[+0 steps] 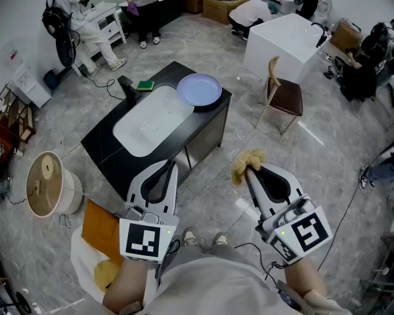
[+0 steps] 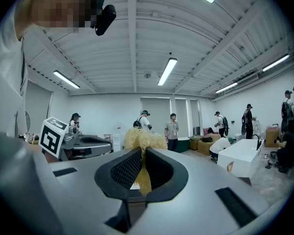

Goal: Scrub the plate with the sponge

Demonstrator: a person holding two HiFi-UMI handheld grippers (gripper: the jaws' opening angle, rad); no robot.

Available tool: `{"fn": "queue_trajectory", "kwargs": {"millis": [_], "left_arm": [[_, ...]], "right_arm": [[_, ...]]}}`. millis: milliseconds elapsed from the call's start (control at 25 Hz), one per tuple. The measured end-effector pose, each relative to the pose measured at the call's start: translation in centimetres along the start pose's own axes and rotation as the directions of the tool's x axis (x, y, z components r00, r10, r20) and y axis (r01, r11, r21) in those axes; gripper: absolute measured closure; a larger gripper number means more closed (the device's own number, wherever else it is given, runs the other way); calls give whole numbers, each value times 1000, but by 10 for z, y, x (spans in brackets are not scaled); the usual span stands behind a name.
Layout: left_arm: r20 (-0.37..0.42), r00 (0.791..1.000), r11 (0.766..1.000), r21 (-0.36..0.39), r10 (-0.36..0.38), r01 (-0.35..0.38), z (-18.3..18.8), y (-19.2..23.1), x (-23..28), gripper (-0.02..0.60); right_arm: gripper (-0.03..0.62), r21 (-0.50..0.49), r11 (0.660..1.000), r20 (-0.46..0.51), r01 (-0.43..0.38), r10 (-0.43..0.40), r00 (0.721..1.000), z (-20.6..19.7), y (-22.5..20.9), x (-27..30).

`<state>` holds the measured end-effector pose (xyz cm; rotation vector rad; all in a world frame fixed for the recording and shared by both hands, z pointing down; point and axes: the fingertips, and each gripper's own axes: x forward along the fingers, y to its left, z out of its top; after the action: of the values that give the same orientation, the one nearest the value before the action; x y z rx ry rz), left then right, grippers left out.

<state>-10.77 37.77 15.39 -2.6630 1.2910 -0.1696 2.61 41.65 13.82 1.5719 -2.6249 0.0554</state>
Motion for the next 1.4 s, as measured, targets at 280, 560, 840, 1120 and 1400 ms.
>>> {"fn": "queue_trajectory", "kwargs": {"millis": [280, 560, 840, 1120, 1400], "left_arm": [[-30, 1000, 1000, -21, 7, -7, 3, -24, 3, 554], [-59, 998, 1000, -10, 12, -12, -1, -49, 13, 554], [-79, 997, 1000, 8, 24, -24, -2, -72, 23, 554], [-76, 996, 999, -5, 44, -44, -3, -66, 48, 554], [-84, 996, 999, -25, 41, -43, -23, -48, 92, 554]], "right_arm": [[545, 23, 1000, 15, 8, -8, 1000, 2, -20, -20], [545, 39, 999, 1, -14, 14, 1000, -12, -41, -34], [545, 38, 999, -1, -30, 30, 1000, -20, -65, -50], [545, 33, 999, 5, -41, 41, 999, -26, -89, -34], [545, 25, 998, -22, -56, 56, 998, -39, -111, 7]]}}
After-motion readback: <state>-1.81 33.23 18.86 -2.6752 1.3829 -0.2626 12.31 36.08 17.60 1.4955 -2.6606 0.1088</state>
